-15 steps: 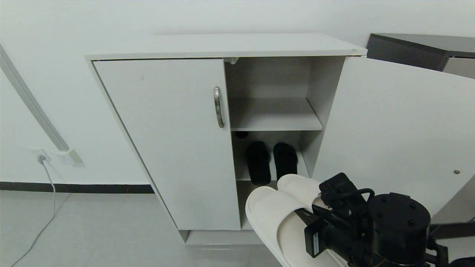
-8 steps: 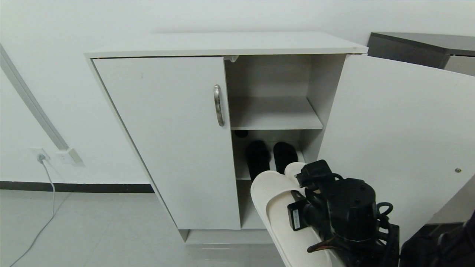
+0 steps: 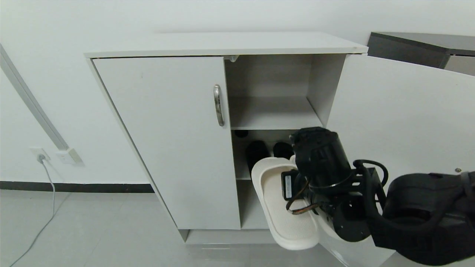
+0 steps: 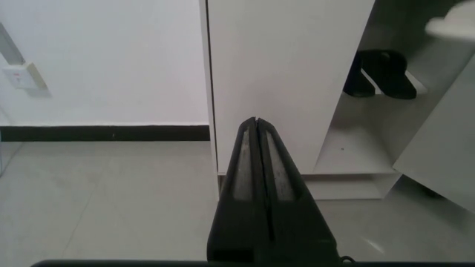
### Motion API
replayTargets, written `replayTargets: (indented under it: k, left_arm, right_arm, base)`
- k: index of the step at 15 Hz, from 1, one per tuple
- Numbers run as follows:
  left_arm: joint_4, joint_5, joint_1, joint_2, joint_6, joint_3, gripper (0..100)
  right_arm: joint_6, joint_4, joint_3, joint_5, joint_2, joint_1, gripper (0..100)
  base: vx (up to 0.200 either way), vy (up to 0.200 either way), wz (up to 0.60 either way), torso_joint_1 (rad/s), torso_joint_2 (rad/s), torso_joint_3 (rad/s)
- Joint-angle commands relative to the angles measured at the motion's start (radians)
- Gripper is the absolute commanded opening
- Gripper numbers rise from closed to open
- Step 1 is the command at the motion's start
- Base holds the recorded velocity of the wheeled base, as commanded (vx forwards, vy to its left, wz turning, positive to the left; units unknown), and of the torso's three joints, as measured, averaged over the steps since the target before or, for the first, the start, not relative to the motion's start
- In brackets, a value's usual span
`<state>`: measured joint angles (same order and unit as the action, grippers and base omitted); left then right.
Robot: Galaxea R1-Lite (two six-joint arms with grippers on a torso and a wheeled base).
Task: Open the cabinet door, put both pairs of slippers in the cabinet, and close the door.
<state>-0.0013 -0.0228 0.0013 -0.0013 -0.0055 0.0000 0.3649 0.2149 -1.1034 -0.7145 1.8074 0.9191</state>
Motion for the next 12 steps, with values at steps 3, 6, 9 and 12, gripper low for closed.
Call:
replayTargets:
  k: [3,6,9,12]
  left_arm:
    - [0.0,0.0,0.0,0.001,-0.001,0.0,0]
    - [0.0,0.0,0.0,0.001,-0.001,0.0,0]
    - [0.0,0.0,0.0,0.001,-0.001,0.0,0]
    - [0.0,0.0,0.0,0.001,-0.001,0.0,0]
  right_arm:
    - [-0.001,-0.086,-0.199,-0.1,0.004,0.009,0]
    - [-0.018,-0.069,-0.213,-0.105,0.035,0.02,0]
    - [-0.037,-0.029,-0.223,-0.105,0.069,0.02,0]
    - [-0.07,0.0,-0.223,-0.106,0.078,0.017,0]
  base:
    - [0.0,0.0,0.0,0.0,0.0,0.0]
    - [0.0,0.0,0.0,0.0,0.0,0.0]
    - [0.0,0.0,0.0,0.0,0.0,0.0]
    - [0.0,0.0,0.0,0.0,0.0,0.0]
